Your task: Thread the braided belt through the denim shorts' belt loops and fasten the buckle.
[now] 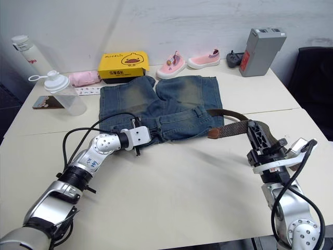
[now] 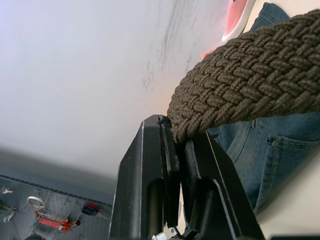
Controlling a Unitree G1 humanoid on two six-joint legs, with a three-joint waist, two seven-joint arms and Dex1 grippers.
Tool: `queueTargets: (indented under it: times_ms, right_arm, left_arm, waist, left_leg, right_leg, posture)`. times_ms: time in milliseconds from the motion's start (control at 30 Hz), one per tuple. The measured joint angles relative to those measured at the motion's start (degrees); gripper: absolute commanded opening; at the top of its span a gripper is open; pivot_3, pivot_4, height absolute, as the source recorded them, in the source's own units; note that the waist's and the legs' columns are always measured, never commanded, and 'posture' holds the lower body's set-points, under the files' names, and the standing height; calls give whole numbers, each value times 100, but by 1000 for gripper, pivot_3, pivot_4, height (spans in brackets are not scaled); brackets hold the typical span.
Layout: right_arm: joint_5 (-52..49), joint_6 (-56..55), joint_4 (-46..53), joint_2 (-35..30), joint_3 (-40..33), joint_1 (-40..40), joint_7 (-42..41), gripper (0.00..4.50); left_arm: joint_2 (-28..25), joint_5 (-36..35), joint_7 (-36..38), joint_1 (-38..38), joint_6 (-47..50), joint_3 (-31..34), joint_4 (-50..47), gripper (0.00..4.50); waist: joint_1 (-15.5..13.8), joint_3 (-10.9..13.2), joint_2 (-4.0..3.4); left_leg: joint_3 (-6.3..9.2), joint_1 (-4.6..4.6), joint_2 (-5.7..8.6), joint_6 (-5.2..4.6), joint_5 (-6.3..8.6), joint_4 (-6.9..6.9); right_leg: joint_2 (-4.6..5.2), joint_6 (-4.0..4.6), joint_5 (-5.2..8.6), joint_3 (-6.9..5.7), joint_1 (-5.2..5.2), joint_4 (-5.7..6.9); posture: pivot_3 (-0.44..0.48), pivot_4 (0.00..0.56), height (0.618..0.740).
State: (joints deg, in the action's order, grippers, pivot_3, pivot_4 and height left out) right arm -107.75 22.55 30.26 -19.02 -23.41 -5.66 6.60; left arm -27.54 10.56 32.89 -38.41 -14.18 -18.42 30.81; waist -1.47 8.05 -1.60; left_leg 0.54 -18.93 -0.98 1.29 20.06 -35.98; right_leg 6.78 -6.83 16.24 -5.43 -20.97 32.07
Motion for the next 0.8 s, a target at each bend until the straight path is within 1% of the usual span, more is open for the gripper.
queueTargets:
  times_ms: [67, 133, 200, 333, 433, 467, 500, 567, 633, 667, 800]
  right_arm:
    - [4, 7, 1, -44, -3, 3, 13, 0]
    - [28, 16, 1, -70, -14, -12, 25, 0]
    - [66, 13, 1, -88, -52, -44, 31, 0]
    - [78, 24, 46, -259, -169, -8, 48, 0]
    - [48, 98, 78, -404, -173, 31, 107, 0]
    - [36, 170, 85, -517, -167, 31, 135, 0]
    - [11, 239, 86, -639, -168, 33, 173, 0]
    - [-54, 345, 88, -779, -152, 66, 241, 0]
    - [-72, 443, 87, -867, -23, 118, 315, 0]
    - [-72, 505, 86, -900, 93, 180, 372, 0]
    - [-69, 632, 66, -954, 424, 493, 556, 0]
  left_arm:
    - [-4, -248, 228, 212, 325, 195, -330, 36]
    - [-157, -698, 632, 767, 717, 440, -1076, 36]
    - [-568, -1089, 1079, 1535, 845, 603, -2028, 36]
    - [-1395, -1656, 1718, 2881, 1146, 981, -3618, 36]
    - [-1733, -1824, 1962, 3496, 1220, 1198, -4203, 36]
    - [-1819, -1812, 1978, 3647, 1168, 1269, -4264, 36]
    - [-1916, -1769, 1975, 3774, 1084, 1346, -4300, 36]
    - [-2006, -1672, 1950, 3859, 956, 1424, -4338, 36]
    - [-1974, -1615, 1882, 3869, 904, 1446, -4339, 750]
    - [-1918, -1598, 1829, 3882, 889, 1476, -4335, 997]
    - [-1785, -1604, 1783, 3890, 840, 1507, -4336, 2788]
  waist:
    - [15, -6, -2]
    - [59, -13, -10]
    - [130, -12, -6]
    - [158, -7, -4]
    - [120, -6, -3]
    - [98, -6, -3]
    - [85, -7, -1]
    - [65, -8, 0]
    - [58, -9, -2]
    - [55, -8, -1]
    - [32, -7, 4]
  left_leg:
    - [-3, 0, -3, 10, -5, 2]
    - [-6, 11, -6, 9, -4, 13]
    - [7, 52, -13, 10, -3, 51]
    - [6, 74, -34, 15, 3, 74]
    - [10, 73, -30, -21, 30, 70]
    - [11, 70, -30, -22, 33, 70]
    - [11, 65, -31, -23, 33, 71]
    - [10, 62, -29, -24, 33, 71]
    - [7, 61, -26, -26, 33, 72]
    - [7, 59, -25, -26, 33, 72]
    - [5, 59, -22, -26, 33, 72]
  right_leg:
    - [-1, 0, 0, 3, -2, 0]
    - [-6, 2, 1, 20, -6, -1]
    - [-10, 13, 7, 50, 0, -2]
    - [-14, 18, 10, 84, -5, -5]
    - [-1, 30, 16, 107, -15, -21]
    - [9, 56, 26, 121, -18, -22]
    - [48, 95, 44, 131, -24, -21]
    - [55, 98, 45, 130, -29, -19]
    - [57, 93, 42, 130, -35, -16]
    - [57, 90, 40, 130, -36, -15]
    - [52, 48, 17, 111, -42, -14]
  posture:
    - [0, 150, 739]
    - [0, 150, 739]
    - [0, 150, 739]
    - [0, 150, 739]
    - [0, 150, 739]
    - [0, 150, 739]
    - [0, 150, 739]
    - [0, 150, 739]
    - [0, 150, 739]
    - [0, 150, 739]
    - [0, 150, 739]
